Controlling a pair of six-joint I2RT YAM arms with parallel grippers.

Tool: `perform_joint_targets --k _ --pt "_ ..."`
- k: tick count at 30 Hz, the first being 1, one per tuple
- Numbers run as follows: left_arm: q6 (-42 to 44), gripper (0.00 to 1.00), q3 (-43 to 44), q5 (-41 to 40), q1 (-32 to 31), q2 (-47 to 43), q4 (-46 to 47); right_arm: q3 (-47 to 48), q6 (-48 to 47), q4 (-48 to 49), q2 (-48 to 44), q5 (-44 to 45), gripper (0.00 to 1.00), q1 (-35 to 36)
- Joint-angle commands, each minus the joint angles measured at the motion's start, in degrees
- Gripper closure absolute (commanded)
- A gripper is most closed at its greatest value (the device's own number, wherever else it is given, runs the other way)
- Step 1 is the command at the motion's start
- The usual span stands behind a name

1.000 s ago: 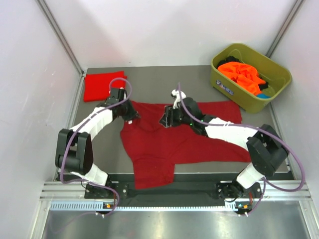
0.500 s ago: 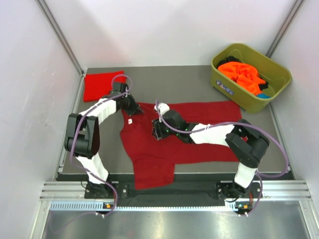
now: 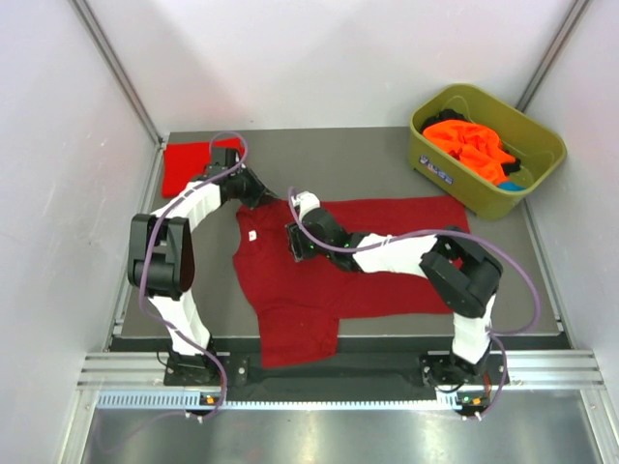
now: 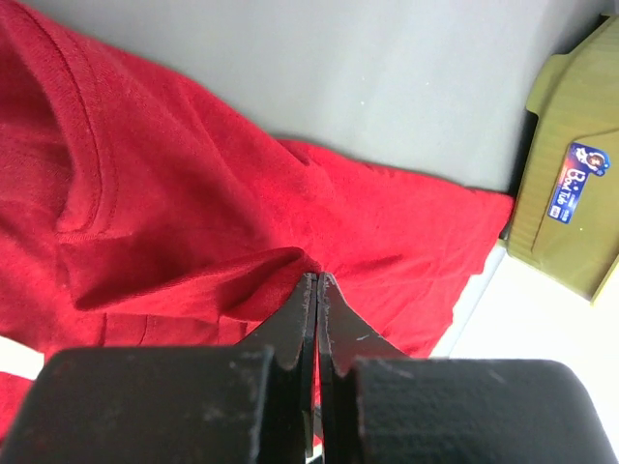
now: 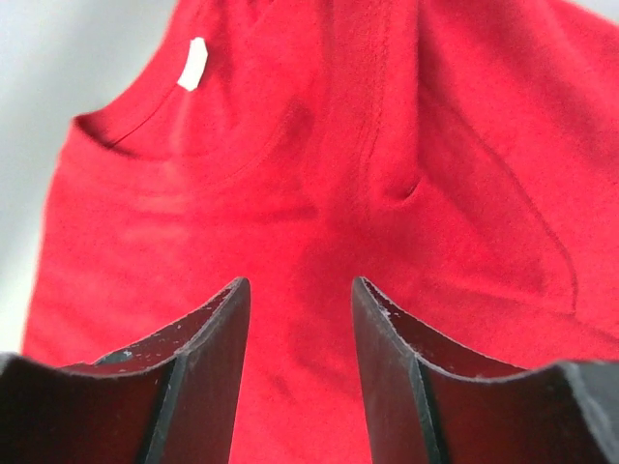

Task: Fold and stack the t-shirts
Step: Fold the tshirt

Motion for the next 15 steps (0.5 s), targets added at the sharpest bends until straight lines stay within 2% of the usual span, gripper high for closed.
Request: perform_joint_targets --k 1,6,15 --pt "-1.0 1.0 2.5 2.2 0.5 1.2 2.6 5.2 -0.3 -0.6 1.9 5.7 0.54 1.0" --pt "-1.7 1.0 3.7 3.0 1.0 2.2 2.8 10.3 -1.8 -5.6 6.3 10.1 0.53 1.0" --pt "-2.6 1.0 7.2 3.9 1.5 4.4 3.0 14.9 -4.3 -7.5 9.1 14.5 0.54 1.0"
